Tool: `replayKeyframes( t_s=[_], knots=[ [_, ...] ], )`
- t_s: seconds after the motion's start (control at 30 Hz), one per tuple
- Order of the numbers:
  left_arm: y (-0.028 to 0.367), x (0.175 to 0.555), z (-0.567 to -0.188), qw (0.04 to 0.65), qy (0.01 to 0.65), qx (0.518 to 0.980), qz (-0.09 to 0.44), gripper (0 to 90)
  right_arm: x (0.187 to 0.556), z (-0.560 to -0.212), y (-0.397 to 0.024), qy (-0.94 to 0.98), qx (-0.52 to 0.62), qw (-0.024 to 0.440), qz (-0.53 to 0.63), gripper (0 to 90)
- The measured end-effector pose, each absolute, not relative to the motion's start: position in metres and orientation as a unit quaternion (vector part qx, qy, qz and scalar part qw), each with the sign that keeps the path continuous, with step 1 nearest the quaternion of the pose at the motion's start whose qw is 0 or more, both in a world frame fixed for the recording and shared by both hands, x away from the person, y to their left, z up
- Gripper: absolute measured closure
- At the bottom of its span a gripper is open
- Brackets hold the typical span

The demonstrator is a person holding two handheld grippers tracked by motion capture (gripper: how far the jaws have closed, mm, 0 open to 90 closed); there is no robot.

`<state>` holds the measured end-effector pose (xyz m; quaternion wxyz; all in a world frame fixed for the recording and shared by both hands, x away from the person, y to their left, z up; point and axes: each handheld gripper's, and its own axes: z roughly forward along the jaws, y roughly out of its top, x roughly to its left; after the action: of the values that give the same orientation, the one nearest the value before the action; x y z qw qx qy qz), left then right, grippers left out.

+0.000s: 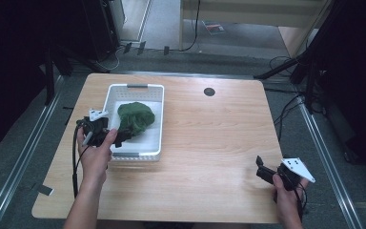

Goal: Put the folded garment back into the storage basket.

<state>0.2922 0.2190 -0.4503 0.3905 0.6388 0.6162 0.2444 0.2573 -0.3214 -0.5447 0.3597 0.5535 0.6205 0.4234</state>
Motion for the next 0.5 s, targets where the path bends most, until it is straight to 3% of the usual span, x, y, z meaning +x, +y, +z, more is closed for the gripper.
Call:
replayKeyframes(
  t_s=[0.5],
  knots=[
    [0.263,0.249,-0.459,0.451,0.597,0.605,0.271,2.1,0.257,-0.545,-0.321,0.619,0.555,0.36,0.423,0.8]
  ],
)
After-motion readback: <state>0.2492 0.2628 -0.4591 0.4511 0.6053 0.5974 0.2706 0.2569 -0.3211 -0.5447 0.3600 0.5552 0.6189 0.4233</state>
